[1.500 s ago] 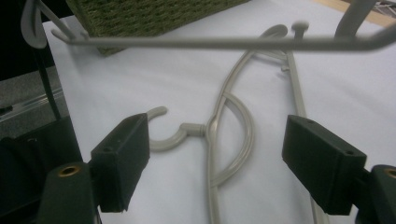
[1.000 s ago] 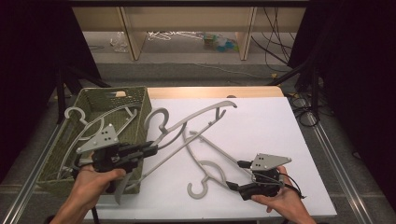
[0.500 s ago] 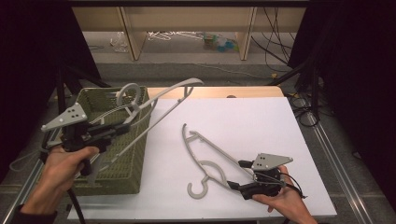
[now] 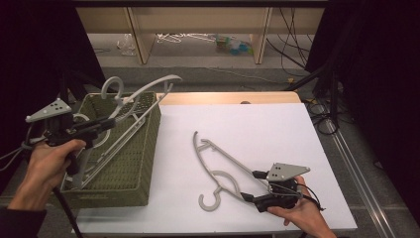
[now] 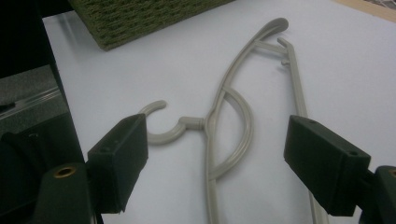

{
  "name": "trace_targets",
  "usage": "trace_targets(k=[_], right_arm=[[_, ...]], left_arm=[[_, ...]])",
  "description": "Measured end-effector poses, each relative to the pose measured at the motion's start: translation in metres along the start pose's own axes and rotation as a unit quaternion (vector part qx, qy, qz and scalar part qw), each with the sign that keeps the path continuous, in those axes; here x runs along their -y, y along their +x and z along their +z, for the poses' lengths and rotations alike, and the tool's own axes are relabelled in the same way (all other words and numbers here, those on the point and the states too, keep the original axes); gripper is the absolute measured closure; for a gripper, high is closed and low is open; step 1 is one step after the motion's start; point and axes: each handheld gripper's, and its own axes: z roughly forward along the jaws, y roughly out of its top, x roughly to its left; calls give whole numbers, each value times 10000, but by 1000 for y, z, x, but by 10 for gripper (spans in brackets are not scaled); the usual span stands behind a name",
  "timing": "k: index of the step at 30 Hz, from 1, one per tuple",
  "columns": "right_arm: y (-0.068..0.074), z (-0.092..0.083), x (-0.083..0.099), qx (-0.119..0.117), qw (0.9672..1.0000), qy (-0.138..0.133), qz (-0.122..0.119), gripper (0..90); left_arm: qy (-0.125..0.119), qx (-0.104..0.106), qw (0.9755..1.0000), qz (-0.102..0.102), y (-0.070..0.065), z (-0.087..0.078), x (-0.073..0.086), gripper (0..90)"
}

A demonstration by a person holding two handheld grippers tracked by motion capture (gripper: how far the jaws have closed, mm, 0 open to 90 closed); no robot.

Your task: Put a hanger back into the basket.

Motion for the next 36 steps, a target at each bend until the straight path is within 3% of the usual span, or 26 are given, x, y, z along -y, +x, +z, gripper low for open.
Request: trace_targets(k=[7, 16, 22, 36], right_arm=[[0, 1, 0, -10, 10000, 12, -1, 230], [-1, 1, 1, -6, 10000, 13, 23, 231], [-1, 1, 1, -5, 10000, 26, 63, 228], [-2, 0, 1, 4, 10000, 12, 60, 219]], left_arm=[[65, -280, 9993, -233, 27, -5, 4, 794], [158, -430, 9987, -234, 52, -13, 10, 793], [239, -356, 9990, -145, 62, -12, 16, 793], [494, -493, 9974, -161, 78, -8, 35, 793]])
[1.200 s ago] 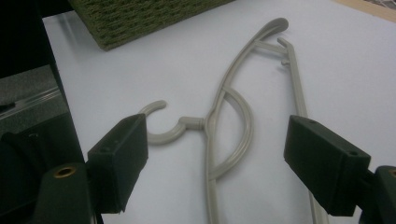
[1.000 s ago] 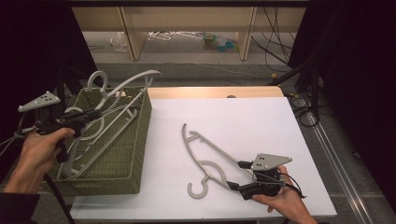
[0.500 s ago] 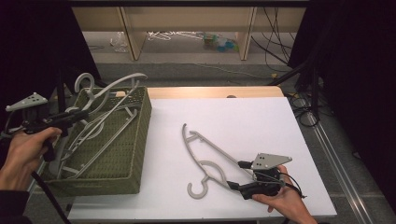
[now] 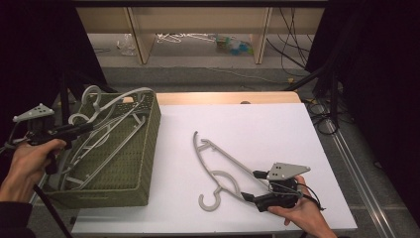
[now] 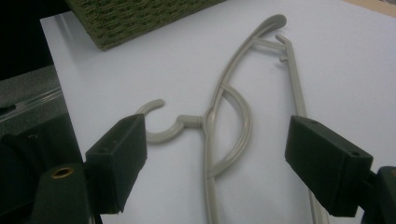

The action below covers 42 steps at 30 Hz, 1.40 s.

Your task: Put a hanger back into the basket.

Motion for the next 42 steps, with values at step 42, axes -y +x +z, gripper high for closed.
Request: trace_targets(k=[42], right_arm=[[-1, 0, 1, 10, 10000, 15, 32, 221]], left_arm=[[1042, -725, 9916, -259, 26, 42, 48, 764]])
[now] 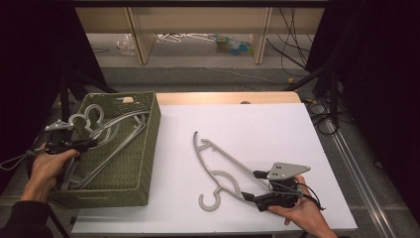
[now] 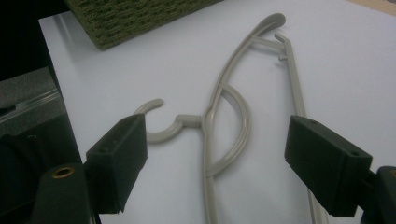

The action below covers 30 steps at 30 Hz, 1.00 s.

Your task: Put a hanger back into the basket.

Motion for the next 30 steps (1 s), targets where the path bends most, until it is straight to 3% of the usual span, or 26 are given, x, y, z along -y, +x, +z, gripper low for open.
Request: trace_targets(k=[2, 3, 5, 9, 10, 13, 16, 17, 18, 19, 27, 30], right_arm=[[0, 0, 0, 4, 10000, -4, 9, 222], [0, 0, 0, -7, 10000, -8, 16, 221], [-1, 0, 0, 0, 10000, -11, 23, 222], [-1, 0, 0, -16, 10000, -10, 28, 222], [0, 0, 0, -18, 10000, -9, 22, 222], [0, 0, 0, -7, 10000, -11, 21, 223], [-1, 0, 0, -13, 10000, -8, 20, 223], [-1, 0, 0, -14, 10000, -10, 22, 223], [-1, 0, 0, -13, 10000, -13, 26, 223], [-1, 0, 0, -14, 10000, -13, 26, 223], [-1, 0, 1, -4, 10000, -7, 24, 223], [-1, 0, 1, 11, 10000, -14, 24, 224]], left_arm=[[47, -117, 9999, 11, 2, 1, 1, 763], [224, -195, 9993, 229, 6, -1, 1, 759], [191, -194, 9996, 121, 7, 0, 2, 755], [319, -313, 9988, 209, 8, 1, 3, 740], [204, -391, 9990, 60, 7, 4, 4, 734], [400, -484, 9978, 205, 9, 5, 4, 718], [367, -580, 9975, 161, 9, 7, 6, 706], [499, -818, 9952, 193, 9, 7, 6, 706], [487, -884, 9948, 160, 10, 8, 7, 687], [488, -828, 9953, 142, 11, 7, 7, 686], [40, -721, 9974, -2, 7, -8, 5, 589], [-412, -531, 9975, -196, -4, -16, 1, 520]])
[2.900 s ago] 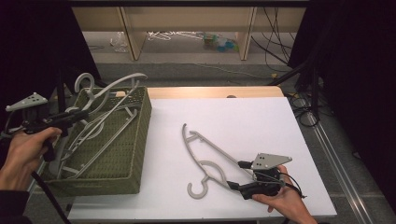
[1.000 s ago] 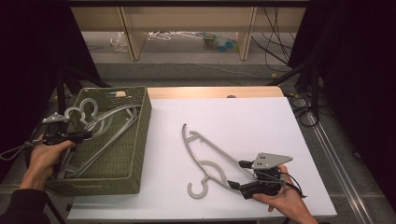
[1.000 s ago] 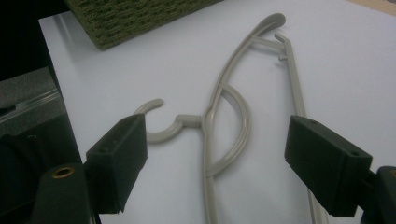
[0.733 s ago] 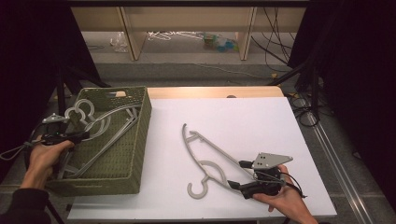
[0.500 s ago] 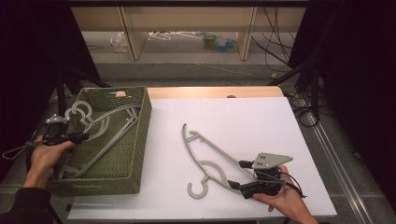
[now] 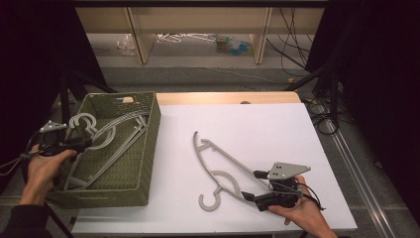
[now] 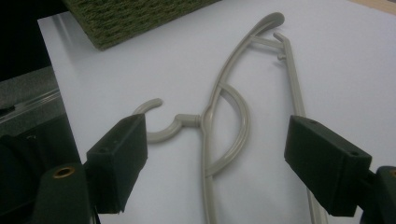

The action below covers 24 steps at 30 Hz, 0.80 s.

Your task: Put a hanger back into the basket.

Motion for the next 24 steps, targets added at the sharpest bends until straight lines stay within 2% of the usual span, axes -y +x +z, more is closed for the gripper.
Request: trace_targets(k=[3, 6, 7, 12, 16, 17, 23, 24], right_arm=[[-1, 0, 0, -4, 10000, 11, 0, 223], [0, 0, 0, 14, 10000, 5, -5, 223], [-1, 0, 0, 2, 10000, 5, -19, 223], [-1, 1, 1, -18, 10000, 26, 8, 222], [-1, 2, 2, -52, 10000, -4, 20, 221], [-1, 2, 2, -1, 10000, 1, 36, 220], [-2, 3, 2, -36, 10000, 21, 59, 218], [-2, 3, 3, -14, 10000, 2, 37, 218]], left_arm=[[-352, 148, 9992, -67, -13, -10, -2, 466], [-606, 446, 9970, -186, -29, -19, -2, 420], [-647, 527, 9965, -101, -35, -22, -2, 410], [-883, 852, 9924, 69, -66, -35, -3, 365], [-912, 1086, 9894, 322, -91, -37, 2, 340], [-898, 1141, 9886, 393, -97, -38, 3, 332], [-956, 1417, 9820, 806, -131, -42, 15, 303], [-977, 1411, 9813, 871, -135, -43, 16, 301]])
